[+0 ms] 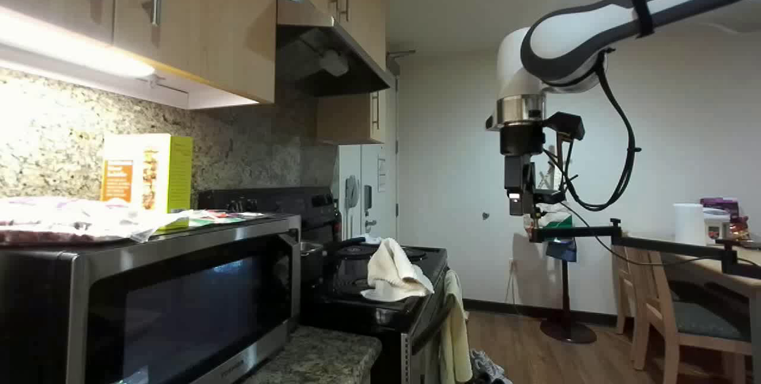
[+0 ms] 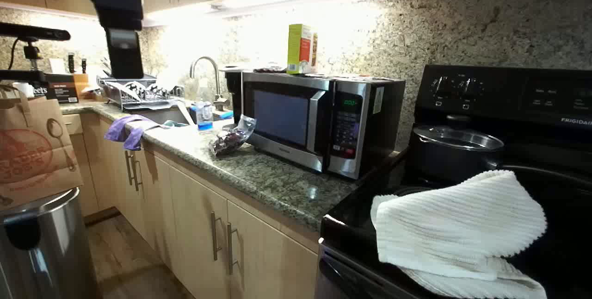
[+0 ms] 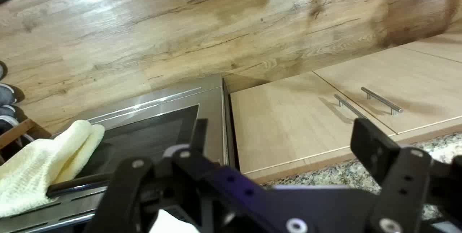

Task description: Pick up the white towel and hang it next to the other towel

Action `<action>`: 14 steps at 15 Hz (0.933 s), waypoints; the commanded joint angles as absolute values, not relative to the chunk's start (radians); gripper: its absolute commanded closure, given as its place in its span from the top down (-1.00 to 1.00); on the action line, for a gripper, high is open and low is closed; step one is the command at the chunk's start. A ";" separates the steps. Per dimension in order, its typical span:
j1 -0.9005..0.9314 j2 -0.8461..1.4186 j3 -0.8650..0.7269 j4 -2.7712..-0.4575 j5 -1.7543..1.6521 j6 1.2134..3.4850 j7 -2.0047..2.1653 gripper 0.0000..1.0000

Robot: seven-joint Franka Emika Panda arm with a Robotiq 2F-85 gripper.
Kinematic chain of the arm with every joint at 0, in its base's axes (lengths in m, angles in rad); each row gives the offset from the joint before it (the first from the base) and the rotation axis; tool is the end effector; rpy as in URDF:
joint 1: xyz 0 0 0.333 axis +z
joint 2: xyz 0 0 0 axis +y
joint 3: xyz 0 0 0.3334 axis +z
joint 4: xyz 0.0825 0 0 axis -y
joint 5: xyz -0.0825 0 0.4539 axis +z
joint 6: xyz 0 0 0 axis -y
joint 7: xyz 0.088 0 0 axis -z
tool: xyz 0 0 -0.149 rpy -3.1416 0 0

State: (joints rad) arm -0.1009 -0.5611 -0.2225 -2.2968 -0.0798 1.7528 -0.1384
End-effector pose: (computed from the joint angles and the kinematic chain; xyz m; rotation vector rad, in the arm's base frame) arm 0.4187 -0.1580 0.5115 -3.0973 0.2139 -0.0232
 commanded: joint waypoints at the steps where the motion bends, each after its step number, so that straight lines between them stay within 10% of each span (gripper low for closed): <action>1: -0.117 -0.558 -0.210 -2.294 -0.073 1.750 -0.146 1.00; 14: -0.143 -0.349 -0.236 -2.197 -0.040 2.013 -0.041 1.00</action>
